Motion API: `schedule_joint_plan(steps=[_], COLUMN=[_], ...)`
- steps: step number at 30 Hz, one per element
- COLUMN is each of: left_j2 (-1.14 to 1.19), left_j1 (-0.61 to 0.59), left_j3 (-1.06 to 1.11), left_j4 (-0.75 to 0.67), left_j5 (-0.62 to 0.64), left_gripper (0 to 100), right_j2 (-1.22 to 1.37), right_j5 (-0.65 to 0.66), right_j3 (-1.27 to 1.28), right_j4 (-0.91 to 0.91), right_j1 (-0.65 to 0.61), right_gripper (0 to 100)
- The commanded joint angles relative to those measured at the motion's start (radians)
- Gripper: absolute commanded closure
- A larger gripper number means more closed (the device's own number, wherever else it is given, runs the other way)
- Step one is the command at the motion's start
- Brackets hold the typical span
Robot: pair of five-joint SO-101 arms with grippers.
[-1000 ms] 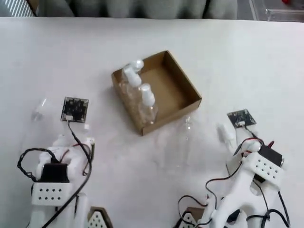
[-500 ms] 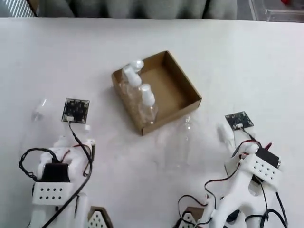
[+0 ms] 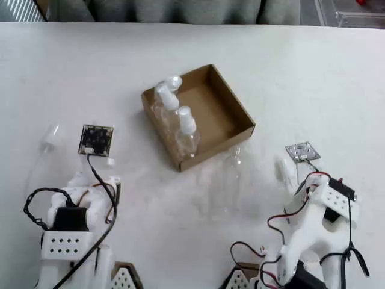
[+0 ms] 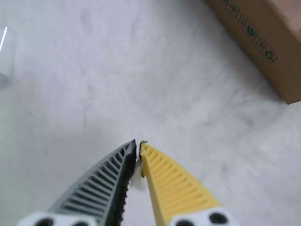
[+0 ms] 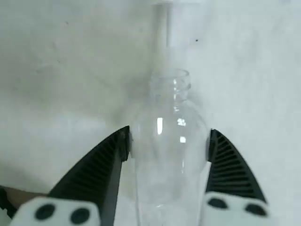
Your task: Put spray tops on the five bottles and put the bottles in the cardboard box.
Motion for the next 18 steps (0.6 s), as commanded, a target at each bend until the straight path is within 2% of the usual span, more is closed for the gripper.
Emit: schedule_joint_plan(steps=[1,4,9,18], left_j2=[-0.018,-0.018,-0.018,-0.018], left_j1=[0.013,0.013,0.013,0.013], left_j3=[-0.008,-0.008,-0.008,-0.008], left_j4=[-0.031,-0.031,-0.031,-0.031], left_j5=[-0.009,-0.009,-0.009,-0.009], left_gripper=[98,98,98,98], right_j2=[0.013,0.013,0.016,0.013], right_j5=[0.005,0.002,-0.052,-0.06], right_j3=[-0.052,-0.052,-0.052,-0.057], right_j4=[-0.042,-0.074,-0.139,-0.231], right_j1=[-0.002,-0.001,0.002,0.008], right_gripper=[94.5,98.2,98.3,98.3])
